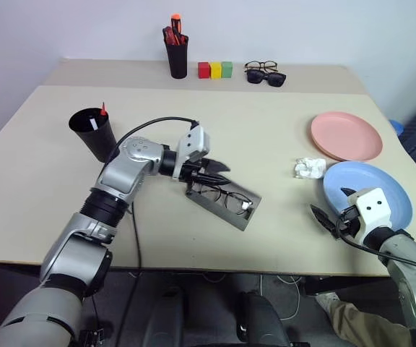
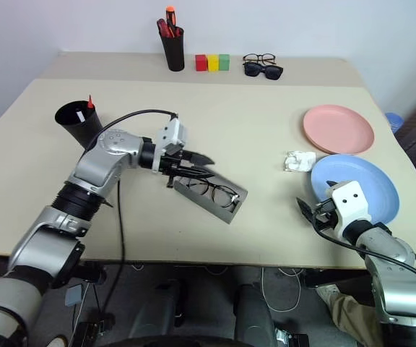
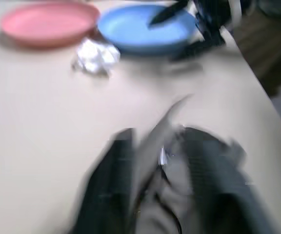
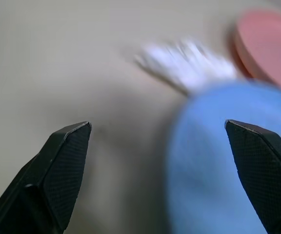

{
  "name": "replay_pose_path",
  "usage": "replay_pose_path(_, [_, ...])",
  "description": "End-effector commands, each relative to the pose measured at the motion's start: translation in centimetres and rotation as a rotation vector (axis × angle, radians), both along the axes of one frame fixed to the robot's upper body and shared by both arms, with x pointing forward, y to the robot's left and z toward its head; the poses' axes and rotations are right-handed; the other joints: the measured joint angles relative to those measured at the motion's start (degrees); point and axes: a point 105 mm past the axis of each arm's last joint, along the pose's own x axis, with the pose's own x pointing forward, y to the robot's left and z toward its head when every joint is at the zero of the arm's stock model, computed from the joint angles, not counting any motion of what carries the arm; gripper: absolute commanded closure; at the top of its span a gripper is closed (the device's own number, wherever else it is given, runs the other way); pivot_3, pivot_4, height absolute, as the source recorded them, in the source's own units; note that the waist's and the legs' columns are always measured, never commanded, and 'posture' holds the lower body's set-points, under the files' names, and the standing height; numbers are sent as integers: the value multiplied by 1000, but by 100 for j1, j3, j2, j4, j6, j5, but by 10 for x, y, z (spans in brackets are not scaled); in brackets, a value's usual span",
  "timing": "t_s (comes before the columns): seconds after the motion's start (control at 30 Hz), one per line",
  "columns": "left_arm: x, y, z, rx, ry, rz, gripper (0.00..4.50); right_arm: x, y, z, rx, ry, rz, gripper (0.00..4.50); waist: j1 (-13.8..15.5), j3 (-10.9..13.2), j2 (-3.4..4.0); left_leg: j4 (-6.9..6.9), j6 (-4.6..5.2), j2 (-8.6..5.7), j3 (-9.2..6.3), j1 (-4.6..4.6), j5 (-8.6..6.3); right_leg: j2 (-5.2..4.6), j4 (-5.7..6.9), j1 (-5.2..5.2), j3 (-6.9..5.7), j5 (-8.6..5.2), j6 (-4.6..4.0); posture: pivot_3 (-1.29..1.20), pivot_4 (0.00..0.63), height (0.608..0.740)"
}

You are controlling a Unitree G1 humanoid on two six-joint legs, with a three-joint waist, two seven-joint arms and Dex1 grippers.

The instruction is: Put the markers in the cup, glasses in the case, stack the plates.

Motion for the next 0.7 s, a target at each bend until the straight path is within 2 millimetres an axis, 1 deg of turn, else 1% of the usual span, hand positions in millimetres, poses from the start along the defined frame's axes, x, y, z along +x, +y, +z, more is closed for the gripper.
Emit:
replay_pose_path(0.03, [-2, -10, 14, -28, -42, 15, 1172, 5, -8, 2, -41, -18, -14, 0, -24, 1, 3, 0, 0, 2, 0, 2, 0, 3, 4, -1, 0, 0, 0, 0, 150, 740])
replay_pose_path(0.07, [-4, -13, 16, -34, -39, 11, 768, 6, -10, 0, -39, -10, -20, 0, -40, 1, 3, 0, 1, 2, 0, 3, 0, 3, 7, -2, 0, 0, 0, 0, 150, 740])
replay_pose_path(0.1, [-6, -15, 17, -38, -37, 8, 243, 8, -11, -1, -41, -4, -20, 0, -45, 1, 3, 0, 1, 2, 0, 5, 0, 4, 8, -2, 0, 0, 0, 0, 150, 740])
replay_pose_path(0.13, [-10, -17, 18, -39, -35, -6, 45, 9, -11, -3, -41, 0, -17, 0, -49, 1, 3, 1, 1, 3, -1, 7, 0, 4, 9, 0, 1, 0, -1, 0, 150, 740])
replay_pose_path(0.23, [-17, -17, 22, -45, -21, -28, 45, 13, -8, -3, -34, 1, 0, 0, -42, 1, 4, 2, 1, 3, -1, 10, 0, 4, 8, 4, 2, 0, -1, 0, 150, 740])
replay_pose_path(0.3, [-15, -14, 24, -51, -22, -2, 45, 16, -6, -3, -32, -2, 8, 0, -39, 0, 4, 2, 0, 3, -1, 10, 0, 3, 7, 5, 2, 0, -2, 0, 150, 740])
replay_pose_path(0.37, [-1, -9, 28, -64, -48, 90, 45, 17, -3, -2, -28, -8, 13, 0, -35, 0, 5, 2, 1, 2, -1, 11, 0, 4, 8, 5, 2, 0, -2, 0, 150, 740])
replay_pose_path(0.4, [9, -8, 30, -70, -81, 152, 45, 18, -2, -2, -23, -11, 15, 0, -31, 0, 5, 2, 1, 3, -1, 11, 0, 4, 8, 5, 2, 0, -2, 0, 150, 740])
replay_pose_path(0.53, [42, -6, 36, -58, -253, 321, 45, 19, 6, 0, -6, -34, 29, 0, 0, 0, 4, 3, 1, 2, -1, 11, 0, 4, 7, 7, 2, 0, 0, 0, 150, 740])
replay_pose_path(0.6, [56, -4, 36, -47, -264, 390, 45, 19, 8, 2, -4, -50, 32, 0, 14, 1, 3, 4, 1, 0, -1, 11, 0, 3, 4, 8, 2, 1, 0, 0, 150, 740])
replay_pose_path(0.63, [64, 0, 34, -35, -238, 434, 45, 18, 11, 4, 2, -65, 45, 0, 11, 1, 3, 4, 1, 0, -1, 10, 0, 3, 3, 9, 1, 1, 1, 0, 150, 740])
replay_pose_path(0.67, [69, 4, 32, -13, -227, 452, 561, 17, 13, 7, 9, -81, 55, 0, 12, 1, 3, 4, 1, -1, 0, 10, 0, 3, 2, 9, 2, 1, 2, 0, 150, 740])
replay_pose_path(0.7, [71, 5, 31, 2, -231, 447, 869, 15, 16, 12, 20, -104, 68, 0, 10, 1, 3, 3, 0, -1, -1, 9, 0, 3, 2, 8, 1, 0, 3, 0, 150, 740])
